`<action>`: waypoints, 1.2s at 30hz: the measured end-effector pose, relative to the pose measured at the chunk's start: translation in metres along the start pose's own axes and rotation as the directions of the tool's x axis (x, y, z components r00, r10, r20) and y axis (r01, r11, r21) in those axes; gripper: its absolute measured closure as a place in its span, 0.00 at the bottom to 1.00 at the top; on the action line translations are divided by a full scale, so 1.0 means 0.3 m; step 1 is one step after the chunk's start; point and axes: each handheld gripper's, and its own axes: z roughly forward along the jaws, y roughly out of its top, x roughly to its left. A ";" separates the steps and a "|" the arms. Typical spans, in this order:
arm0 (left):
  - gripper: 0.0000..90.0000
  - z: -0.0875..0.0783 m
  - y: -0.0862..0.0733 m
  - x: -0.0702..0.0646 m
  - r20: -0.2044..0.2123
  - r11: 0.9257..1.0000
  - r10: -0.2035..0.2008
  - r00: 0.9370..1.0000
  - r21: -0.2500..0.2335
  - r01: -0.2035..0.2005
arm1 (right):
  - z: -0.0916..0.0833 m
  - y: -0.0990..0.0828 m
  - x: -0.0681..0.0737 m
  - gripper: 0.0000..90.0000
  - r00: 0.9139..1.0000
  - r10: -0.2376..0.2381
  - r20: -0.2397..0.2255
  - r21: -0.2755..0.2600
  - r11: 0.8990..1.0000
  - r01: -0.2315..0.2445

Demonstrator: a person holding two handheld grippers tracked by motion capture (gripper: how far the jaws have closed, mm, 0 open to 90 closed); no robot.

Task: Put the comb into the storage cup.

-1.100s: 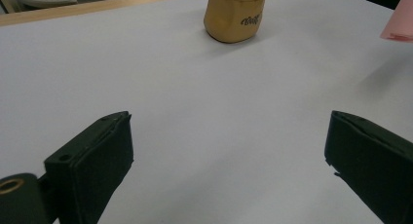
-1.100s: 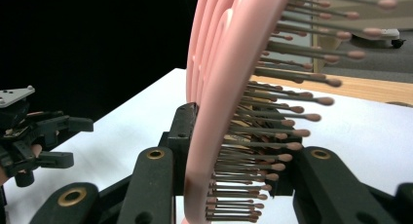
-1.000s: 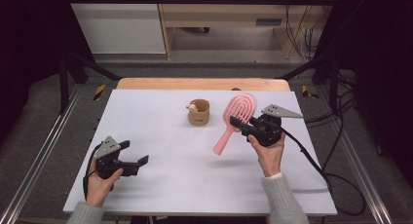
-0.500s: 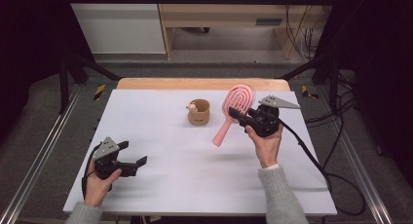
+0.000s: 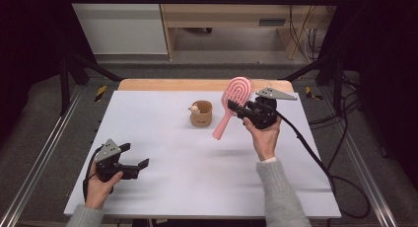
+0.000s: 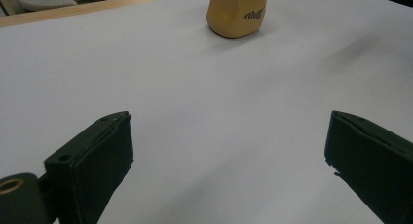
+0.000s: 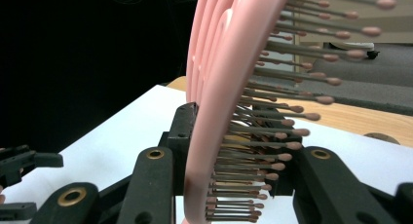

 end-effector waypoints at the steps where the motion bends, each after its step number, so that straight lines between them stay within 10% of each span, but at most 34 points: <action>1: 0.04 0.000 0.000 0.001 0.000 1.000 0.001 1.000 0.000 -0.001 | 0.003 0.003 0.000 0.70 1.000 0.000 0.001 0.000 1.000 0.000; 36: 0.04 -0.003 -0.005 0.010 0.004 1.000 -0.004 1.000 0.001 0.004 | 0.157 0.115 -0.031 0.70 0.996 -0.008 0.087 -0.011 1.000 0.009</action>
